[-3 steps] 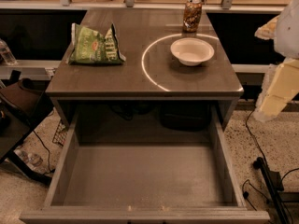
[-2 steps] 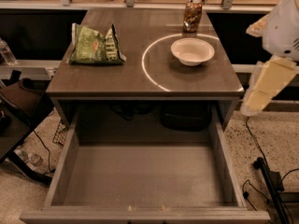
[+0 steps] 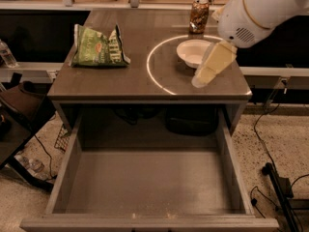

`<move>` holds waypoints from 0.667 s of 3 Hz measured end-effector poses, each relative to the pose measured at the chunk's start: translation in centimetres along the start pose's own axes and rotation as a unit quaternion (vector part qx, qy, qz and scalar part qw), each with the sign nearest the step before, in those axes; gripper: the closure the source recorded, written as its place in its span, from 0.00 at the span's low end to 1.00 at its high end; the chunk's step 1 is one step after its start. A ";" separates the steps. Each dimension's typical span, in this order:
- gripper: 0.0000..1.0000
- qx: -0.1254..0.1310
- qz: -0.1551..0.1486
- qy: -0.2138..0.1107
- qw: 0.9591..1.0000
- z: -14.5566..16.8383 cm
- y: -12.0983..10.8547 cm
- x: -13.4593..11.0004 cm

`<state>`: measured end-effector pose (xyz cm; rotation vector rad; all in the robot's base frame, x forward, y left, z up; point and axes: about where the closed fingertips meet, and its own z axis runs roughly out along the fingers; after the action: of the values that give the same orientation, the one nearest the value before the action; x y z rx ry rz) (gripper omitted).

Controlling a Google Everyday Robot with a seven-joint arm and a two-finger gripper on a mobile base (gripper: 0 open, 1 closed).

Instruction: Place green jalapeno chip bag into top drawer

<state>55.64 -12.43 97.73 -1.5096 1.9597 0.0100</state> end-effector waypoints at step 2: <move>0.00 0.028 0.053 -0.071 0.996 3.2 -2.8 -3.3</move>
Offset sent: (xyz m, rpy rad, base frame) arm 0.0299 0.0241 -0.0042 0.1202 -0.0203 -0.0356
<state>60.00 -9.33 97.93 -1.3306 1.9076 0.1033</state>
